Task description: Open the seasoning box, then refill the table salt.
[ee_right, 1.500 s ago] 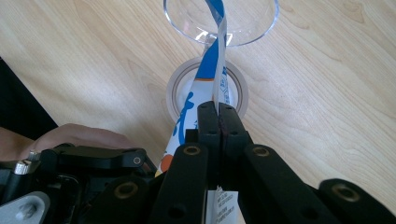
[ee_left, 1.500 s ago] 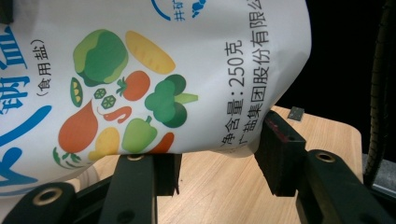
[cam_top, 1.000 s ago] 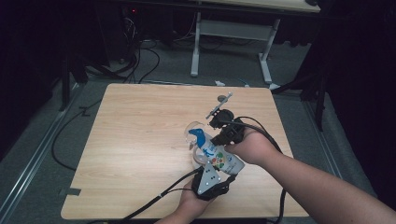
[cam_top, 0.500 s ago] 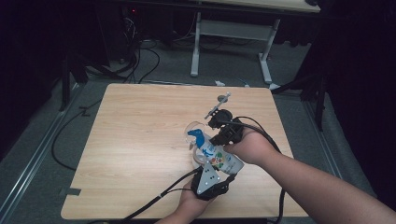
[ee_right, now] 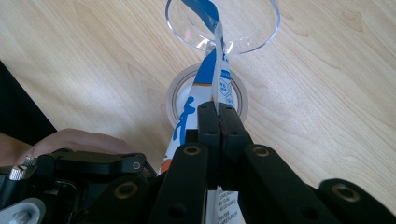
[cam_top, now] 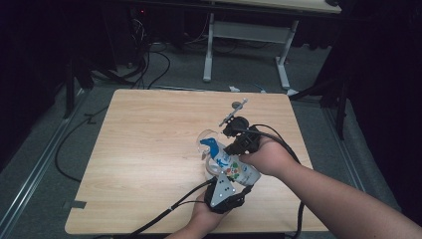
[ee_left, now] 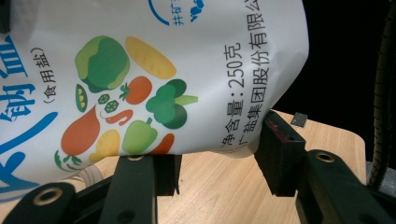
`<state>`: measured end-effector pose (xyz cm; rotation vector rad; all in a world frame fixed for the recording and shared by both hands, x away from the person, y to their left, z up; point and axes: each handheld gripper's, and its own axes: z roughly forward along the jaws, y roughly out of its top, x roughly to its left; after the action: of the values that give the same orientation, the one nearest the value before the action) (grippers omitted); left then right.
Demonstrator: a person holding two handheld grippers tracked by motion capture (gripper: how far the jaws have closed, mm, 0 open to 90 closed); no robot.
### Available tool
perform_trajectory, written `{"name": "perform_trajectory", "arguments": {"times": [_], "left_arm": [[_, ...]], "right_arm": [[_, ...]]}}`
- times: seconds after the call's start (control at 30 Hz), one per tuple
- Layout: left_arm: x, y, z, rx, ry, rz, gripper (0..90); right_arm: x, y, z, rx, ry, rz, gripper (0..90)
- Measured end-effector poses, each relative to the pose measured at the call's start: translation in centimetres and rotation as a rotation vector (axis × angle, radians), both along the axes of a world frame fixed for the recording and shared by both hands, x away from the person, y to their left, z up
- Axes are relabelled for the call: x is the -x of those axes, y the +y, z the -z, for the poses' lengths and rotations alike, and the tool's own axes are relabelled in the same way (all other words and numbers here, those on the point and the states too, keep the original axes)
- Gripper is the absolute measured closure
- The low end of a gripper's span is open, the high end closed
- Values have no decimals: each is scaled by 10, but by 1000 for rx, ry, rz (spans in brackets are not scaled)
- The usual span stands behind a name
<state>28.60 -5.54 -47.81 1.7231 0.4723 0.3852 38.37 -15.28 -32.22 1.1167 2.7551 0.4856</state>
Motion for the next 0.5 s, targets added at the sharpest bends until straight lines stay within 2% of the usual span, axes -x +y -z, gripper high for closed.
{"name": "perform_trajectory", "arguments": {"times": [0.5], "left_arm": [[-4,1,0,3,5,-7,548]], "right_arm": [[-4,3,2,3,-1,-6,900]]}}
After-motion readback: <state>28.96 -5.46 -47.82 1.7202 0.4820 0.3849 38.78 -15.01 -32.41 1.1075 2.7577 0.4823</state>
